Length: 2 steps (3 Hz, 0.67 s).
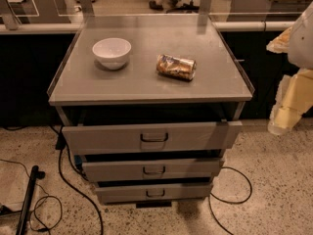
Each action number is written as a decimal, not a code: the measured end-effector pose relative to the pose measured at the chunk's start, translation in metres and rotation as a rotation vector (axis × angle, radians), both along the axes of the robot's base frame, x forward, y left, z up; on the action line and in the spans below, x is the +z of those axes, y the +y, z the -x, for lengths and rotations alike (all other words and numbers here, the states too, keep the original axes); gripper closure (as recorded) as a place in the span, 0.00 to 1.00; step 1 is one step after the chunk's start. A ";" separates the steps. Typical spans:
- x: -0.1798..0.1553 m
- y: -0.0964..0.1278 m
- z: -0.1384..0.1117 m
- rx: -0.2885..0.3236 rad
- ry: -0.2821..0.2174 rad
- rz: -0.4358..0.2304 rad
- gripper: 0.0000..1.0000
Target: Open middle drawer
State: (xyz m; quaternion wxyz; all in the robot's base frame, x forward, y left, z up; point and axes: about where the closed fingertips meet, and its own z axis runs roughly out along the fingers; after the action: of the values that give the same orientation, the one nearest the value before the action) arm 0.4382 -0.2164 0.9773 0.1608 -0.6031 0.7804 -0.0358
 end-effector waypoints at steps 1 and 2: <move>-0.003 0.000 0.002 0.007 -0.001 0.004 0.00; -0.017 -0.002 0.008 0.034 0.003 -0.033 0.00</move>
Offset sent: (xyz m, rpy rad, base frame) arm -0.0171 -0.0043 -0.0396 0.0976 0.0253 0.0809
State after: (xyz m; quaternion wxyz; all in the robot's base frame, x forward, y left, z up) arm 0.4301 -0.2182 0.9603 0.1702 -0.6138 0.7707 -0.0192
